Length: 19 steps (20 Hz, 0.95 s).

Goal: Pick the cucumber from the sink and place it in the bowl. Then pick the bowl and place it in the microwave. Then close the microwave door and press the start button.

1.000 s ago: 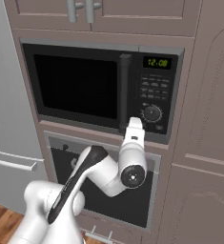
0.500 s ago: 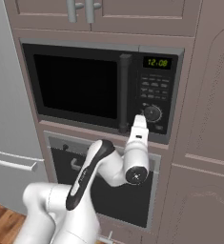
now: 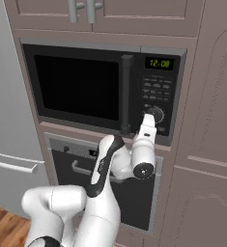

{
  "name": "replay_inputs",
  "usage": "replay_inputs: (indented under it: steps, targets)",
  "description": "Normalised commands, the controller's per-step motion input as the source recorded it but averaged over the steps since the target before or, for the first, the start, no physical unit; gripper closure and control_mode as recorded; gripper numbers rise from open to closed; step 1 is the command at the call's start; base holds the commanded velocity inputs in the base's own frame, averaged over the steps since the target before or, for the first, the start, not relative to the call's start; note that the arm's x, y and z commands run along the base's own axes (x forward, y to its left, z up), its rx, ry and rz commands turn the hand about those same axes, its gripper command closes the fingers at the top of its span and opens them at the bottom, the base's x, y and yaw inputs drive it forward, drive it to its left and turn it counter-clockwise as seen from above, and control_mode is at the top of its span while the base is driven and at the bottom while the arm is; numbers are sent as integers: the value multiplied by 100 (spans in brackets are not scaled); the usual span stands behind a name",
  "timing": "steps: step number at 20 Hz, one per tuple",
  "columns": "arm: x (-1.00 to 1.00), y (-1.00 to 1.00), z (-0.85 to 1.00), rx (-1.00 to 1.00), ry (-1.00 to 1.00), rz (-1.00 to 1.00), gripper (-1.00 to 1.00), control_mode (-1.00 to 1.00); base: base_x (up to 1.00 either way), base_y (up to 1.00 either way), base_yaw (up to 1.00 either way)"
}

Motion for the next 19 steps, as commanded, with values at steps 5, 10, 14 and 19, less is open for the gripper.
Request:
replay_inputs:
  steps: [5,10,14,19]
  targets:
    - [41,-21,-5,5,0,0,100,-100,0,0,0]
    - [39,-1,-25,1,-1,0,100,-100,0,0,0]
    - [16,0,-23,1,-2,0,100,-100,0,0,0]
    - [0,0,-2,3,0,0,100,-100,0,0,0]
